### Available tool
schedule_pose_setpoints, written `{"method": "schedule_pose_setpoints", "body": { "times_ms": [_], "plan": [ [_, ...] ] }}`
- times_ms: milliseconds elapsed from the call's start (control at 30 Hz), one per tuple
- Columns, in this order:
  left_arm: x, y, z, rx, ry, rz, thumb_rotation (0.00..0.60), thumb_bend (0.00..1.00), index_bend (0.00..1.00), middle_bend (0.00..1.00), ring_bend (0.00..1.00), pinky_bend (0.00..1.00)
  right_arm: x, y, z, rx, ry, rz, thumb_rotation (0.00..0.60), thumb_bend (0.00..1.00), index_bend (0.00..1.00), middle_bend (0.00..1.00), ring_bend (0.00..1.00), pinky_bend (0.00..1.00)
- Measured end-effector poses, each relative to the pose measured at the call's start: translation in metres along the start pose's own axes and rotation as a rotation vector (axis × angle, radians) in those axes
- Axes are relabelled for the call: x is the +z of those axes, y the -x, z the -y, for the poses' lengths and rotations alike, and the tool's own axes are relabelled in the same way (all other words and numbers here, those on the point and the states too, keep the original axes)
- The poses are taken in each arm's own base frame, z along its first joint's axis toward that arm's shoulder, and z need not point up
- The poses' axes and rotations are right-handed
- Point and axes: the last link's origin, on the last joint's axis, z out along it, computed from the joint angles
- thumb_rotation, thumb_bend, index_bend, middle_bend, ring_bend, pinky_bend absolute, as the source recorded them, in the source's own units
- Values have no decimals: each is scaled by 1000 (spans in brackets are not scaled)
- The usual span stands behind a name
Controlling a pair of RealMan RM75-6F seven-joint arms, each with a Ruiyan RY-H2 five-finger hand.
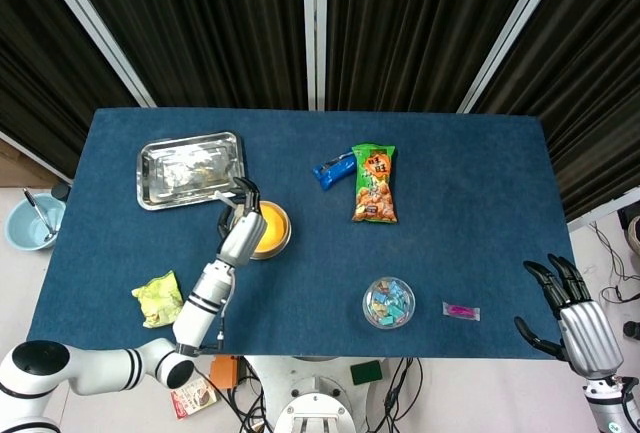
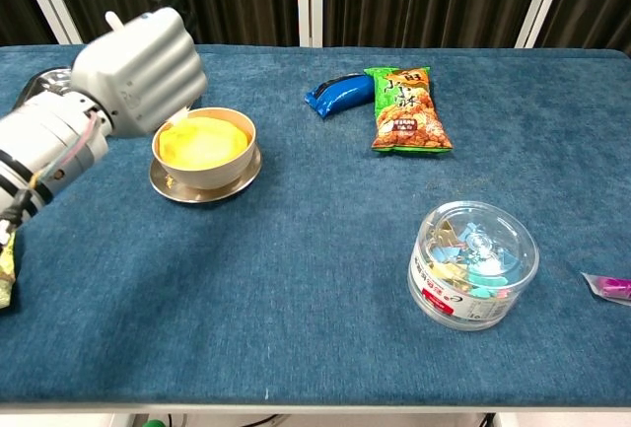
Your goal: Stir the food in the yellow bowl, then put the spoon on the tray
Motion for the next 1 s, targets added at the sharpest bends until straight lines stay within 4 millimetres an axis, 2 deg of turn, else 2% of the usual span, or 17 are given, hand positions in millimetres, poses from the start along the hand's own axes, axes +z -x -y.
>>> {"method": "schedule_pose_setpoints", "body": {
  "times_ms": [167, 367, 467, 567, 700, 833, 1000],
  "plan": [
    [-1, 1, 0, 18, -1, 7, 600, 465, 638, 488, 319, 305, 1, 1, 1, 0, -2, 3, 600, 290, 120, 139, 0, 68],
    [-2, -1, 0, -66, -5, -26, 600, 465, 638, 453, 281, 301, 0, -1, 1, -3, 2, 0, 600, 290, 120, 139, 0, 68],
    [-2, -1, 0, -84, -11, -30, 600, 465, 643, 492, 314, 299, 0, 0, 0, -2, 4, 1, 600, 290, 120, 139, 0, 68],
    [-1, 3, 0, -97, -9, -4, 600, 464, 644, 457, 298, 295, 0, 0, 0, -3, 6, 2, 600, 290, 119, 140, 0, 68],
    [0, 4, 2, -121, -16, -1, 600, 462, 652, 523, 335, 293, 1, -1, 0, -3, 4, 1, 600, 290, 120, 139, 0, 68],
    [0, 10, 4, -134, -16, 18, 600, 458, 652, 451, 298, 282, 2, 0, 1, -4, 3, 4, 600, 290, 120, 139, 0, 68],
    [4, 15, 13, -203, -40, 12, 600, 453, 651, 432, 283, 264, 2, -1, 1, -9, 5, 3, 600, 289, 120, 139, 0, 68]
  ]
}}
